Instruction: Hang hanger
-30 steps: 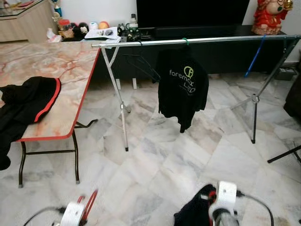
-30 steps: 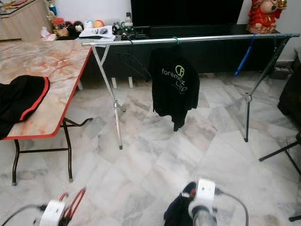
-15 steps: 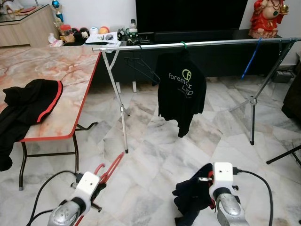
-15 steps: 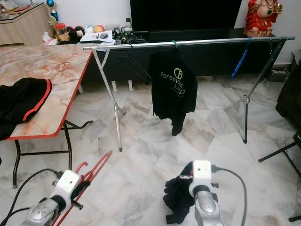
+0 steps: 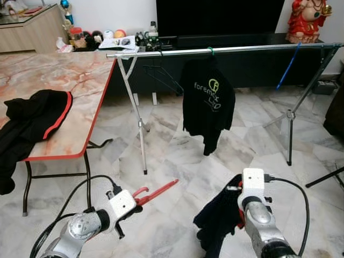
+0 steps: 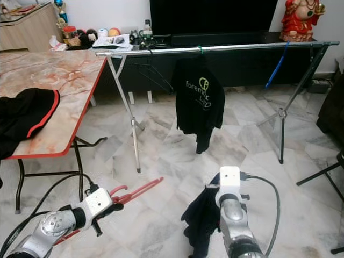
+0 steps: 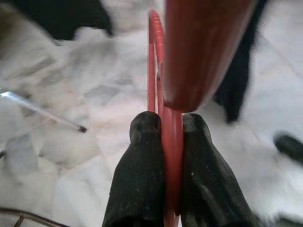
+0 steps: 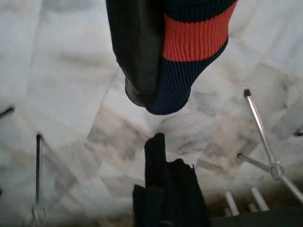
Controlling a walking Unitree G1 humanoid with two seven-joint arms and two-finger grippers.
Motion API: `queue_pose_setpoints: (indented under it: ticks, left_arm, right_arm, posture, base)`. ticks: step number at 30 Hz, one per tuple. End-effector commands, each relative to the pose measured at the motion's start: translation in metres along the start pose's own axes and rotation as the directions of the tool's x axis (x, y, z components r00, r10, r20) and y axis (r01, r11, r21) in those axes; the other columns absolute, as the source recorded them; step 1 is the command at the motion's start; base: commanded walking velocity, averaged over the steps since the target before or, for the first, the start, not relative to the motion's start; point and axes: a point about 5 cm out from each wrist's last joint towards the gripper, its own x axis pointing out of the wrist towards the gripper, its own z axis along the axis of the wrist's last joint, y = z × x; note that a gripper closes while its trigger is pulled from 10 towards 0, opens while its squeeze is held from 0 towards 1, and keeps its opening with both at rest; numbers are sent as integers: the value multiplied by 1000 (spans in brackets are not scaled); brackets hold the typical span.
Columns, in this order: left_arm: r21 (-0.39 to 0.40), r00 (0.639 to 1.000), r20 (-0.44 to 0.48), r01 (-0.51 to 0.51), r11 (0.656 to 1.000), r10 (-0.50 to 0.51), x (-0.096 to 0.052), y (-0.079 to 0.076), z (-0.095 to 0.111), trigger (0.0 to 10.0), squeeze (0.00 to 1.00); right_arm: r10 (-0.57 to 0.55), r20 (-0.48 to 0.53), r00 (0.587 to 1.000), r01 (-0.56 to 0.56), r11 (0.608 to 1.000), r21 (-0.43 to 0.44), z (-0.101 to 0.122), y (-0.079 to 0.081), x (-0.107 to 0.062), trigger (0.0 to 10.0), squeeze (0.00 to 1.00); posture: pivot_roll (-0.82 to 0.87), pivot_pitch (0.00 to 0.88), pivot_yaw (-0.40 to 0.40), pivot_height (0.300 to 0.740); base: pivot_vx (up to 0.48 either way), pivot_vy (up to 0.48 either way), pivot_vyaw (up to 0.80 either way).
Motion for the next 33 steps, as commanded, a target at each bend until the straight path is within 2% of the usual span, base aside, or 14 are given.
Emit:
queue_pose_setpoints:
  ticks: [1, 4, 6, 7, 8, 9, 11, 14, 15, 17, 24, 28, 30, 33]
  left_arm:
    - [18, 998, -29, 51, 999, -51, -4, -1, -1, 10000, 0]
    - [29, 997, -32, 70, 997, -69, -4, 0, 1, 10000, 0]
    - [34, 995, -26, 102, 994, -101, -3, 2, 9, 10000, 0]
    - [34, 995, -26, 102, 994, -101, -3, 2, 9, 10000, 0]
    - [40, 994, -22, 106, 994, -105, -1, 3, 12, 10000, 0]
    - [40, 994, -22, 106, 994, -105, -1, 3, 12, 10000, 0]
    - [37, 994, -13, 106, 994, -106, 0, 4, 15, 10000, 0]
    - [30, 993, -10, 117, 993, -117, 0, 4, 19, 10000, 0]
    - [30, 993, -10, 117, 993, -117, 0, 4, 19, 10000, 0]
    - [23, 992, -1, 127, 992, -127, 0, 5, 22, 10000, 0]
    - [9, 989, 14, 149, 989, -149, -1, 6, 30, 10000, 0]
    - [-11, 988, 48, 151, 989, -150, 0, 8, 38, 10000, 0]
    - [-10, 986, 53, 162, 987, -161, 0, 8, 41, 10000, 0]
    - [-2, 967, 42, 252, 968, -252, -3, 2, 44, 10000, 0]
  right_arm:
    - [10, -15, 1000, -10, 1000, 9, 3, 5, 2, 10000, 0]
    - [28, -25, 999, -28, 1000, 0, 4, 8, 2, 10000, 0]
    - [128, -53, 990, -124, 990, 71, 12, 24, 5, 10000, 0]
    - [128, -53, 990, -124, 990, 71, 12, 24, 5, 10000, 0]
    - [209, -54, 976, -206, 977, 54, 17, 35, 5, 10000, 0]
    - [209, -54, 976, -206, 977, 54, 17, 35, 5, 10000, 0]
    - [300, -31, 953, -301, 953, -32, 25, 46, 5, 10000, 0]
    - [382, -52, 923, -385, 920, -70, 27, 55, 3, 10000, 0]
    - [382, -52, 923, -385, 920, -70, 27, 55, 3, 10000, 0]
    - [378, -76, 923, -385, 903, -190, 25, 54, 4, 10000, 0]
    - [338, -124, 933, -355, 918, -173, 22, 49, 6, 10000, 0]
    - [327, -146, 934, -355, 902, -245, 18, 49, 5, 10000, 0]
    - [317, -143, 938, -343, 908, -239, 16, 50, 4, 10000, 0]
    - [293, -134, 947, -316, 923, -221, 18, 51, 5, 10000, 0]
  posture:
    - [63, 34, 45, 740]
    - [63, 34, 45, 740]
    - [68, 41, 43, 740]
    - [68, 41, 43, 740]
    - [74, 42, 41, 740]
    - [74, 42, 41, 740]
    - [73, 45, 41, 740]
    - [74, 49, 40, 740]
    - [74, 49, 40, 740]
    - [76, 49, 39, 740]
    - [82, 57, 36, 740]
    - [83, 57, 35, 740]
    - [83, 57, 35, 740]
    - [91, 61, 33, 740]
  base:
    - [0, 0, 0]
    - [0, 0, 0]
    - [0, 0, 0]
    - [0, 0, 0]
    - [0, 0, 0]
    - [0, 0, 0]
    - [0, 0, 0]
    - [0, 0, 0]
    - [0, 0, 0]
    - [0, 0, 0]
    - [0, 0, 0]
    - [0, 0, 0]
    - [0, 0, 0]
    - [0, 0, 0]
